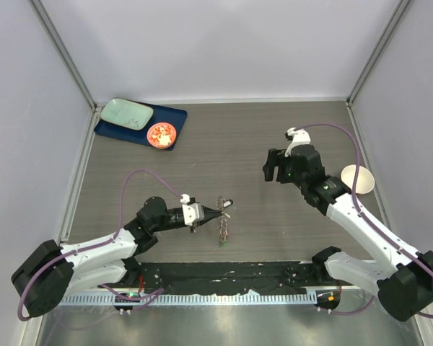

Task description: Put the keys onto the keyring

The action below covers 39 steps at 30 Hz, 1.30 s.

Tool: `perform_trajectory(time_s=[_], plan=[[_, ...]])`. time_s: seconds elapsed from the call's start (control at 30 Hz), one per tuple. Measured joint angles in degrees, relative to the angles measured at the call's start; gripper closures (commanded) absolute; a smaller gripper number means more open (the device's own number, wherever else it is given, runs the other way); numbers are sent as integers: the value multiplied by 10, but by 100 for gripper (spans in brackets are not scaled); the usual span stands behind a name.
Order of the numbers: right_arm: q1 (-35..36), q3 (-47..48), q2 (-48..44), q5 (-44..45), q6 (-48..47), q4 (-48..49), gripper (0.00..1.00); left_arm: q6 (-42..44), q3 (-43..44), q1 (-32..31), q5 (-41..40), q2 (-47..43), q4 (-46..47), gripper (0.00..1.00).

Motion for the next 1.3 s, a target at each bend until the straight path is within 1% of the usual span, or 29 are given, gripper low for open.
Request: perform_trajectory(time_s=[0.17,0.23,0.4,0.43,0.5,0.67,0.8,0.83,0.9,1.07,1.2,1.3], plan=[[-73,-14,18,49,50,0,23,15,-2,-2,-1,1,3,100],[-92,-16,32,64,60,0,26,17,-2,-2,-2,5,8,100],[-142,-17,80,89,75,0,29,17,-2,-2,-7,16,22,100],[-151,-18,92,92,78,1,33,17,-2,-2,-10,16,22,100],[-172,-19,117,98,84,5,38,17,-2,-2,-15,16,22,100],[-196,-23,160,101,90,15,40,17,-2,-2,-27,16,21,100],[-197,-31,182,108,97,29,48,17,-2,-2,-31,15,20,100],[-197,-34,187,108,94,33,48,17,-2,-2,-31,15,20,100],[-200,-40,197,104,78,44,48,16,-2,-2,-33,14,19,100],[-227,-43,201,57,-1,69,48,16,-2,-2,-38,14,19,100],[-268,-40,205,-21,-73,84,52,16,-2,-4,-50,12,19,100],[-303,-22,236,-99,-143,79,52,17,-7,-10,-70,-2,10,100]])
